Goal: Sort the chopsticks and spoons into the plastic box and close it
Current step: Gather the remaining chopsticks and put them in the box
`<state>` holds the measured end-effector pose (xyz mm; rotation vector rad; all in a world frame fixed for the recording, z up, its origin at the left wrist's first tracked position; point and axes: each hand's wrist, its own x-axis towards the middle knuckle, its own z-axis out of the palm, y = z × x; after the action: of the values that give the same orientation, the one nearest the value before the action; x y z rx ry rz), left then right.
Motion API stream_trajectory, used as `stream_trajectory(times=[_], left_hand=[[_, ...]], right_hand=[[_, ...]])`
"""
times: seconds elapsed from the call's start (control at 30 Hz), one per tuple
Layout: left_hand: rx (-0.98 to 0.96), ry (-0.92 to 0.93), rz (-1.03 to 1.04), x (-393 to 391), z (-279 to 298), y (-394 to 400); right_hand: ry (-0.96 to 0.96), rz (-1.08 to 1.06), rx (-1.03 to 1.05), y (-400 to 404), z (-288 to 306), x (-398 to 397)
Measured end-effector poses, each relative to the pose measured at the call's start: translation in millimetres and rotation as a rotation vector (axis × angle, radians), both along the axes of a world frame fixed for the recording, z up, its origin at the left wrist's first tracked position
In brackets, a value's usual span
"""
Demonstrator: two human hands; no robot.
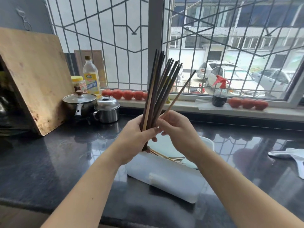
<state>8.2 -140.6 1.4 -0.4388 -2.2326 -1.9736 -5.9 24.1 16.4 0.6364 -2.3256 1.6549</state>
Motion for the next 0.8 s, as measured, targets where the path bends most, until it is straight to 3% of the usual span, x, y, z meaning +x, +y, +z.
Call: stream_trajectory(times=[0.13,0.17,0.2,0.27,0.33,0.4,0.6,0.8], left_hand=[[0.150,0.034,0.134,3,-2,0],[0.220,0.026,0.168,3,-3,0],[0.291,0.016,0.194,3,-3,0],[0.410,0.003,0.231,2,-3,1],[0.470,-0.014,0.245,1,-3,1],[0.487,-0.031,0.247,0,-3,1],[0.513,-0.039,0.286,-1,-1,2],[0.420,-0.097,0.229,-5,0,1]], right_hand=[[-0.029,-0.083,-0.498,5,10,4],[0.005,-0.159,-0.541,11,12,3],[0.065,-0.243,-0.467,17,13,1],[0.175,-0.330,-0.016,26,11,-5],[0.132,-0.269,0.508,25,3,-7],[0.084,-0.213,0.805,23,-8,-5],[0.012,-0.156,1.151,20,-22,-2],[-0.119,-0.157,1.308,24,-33,-11]])
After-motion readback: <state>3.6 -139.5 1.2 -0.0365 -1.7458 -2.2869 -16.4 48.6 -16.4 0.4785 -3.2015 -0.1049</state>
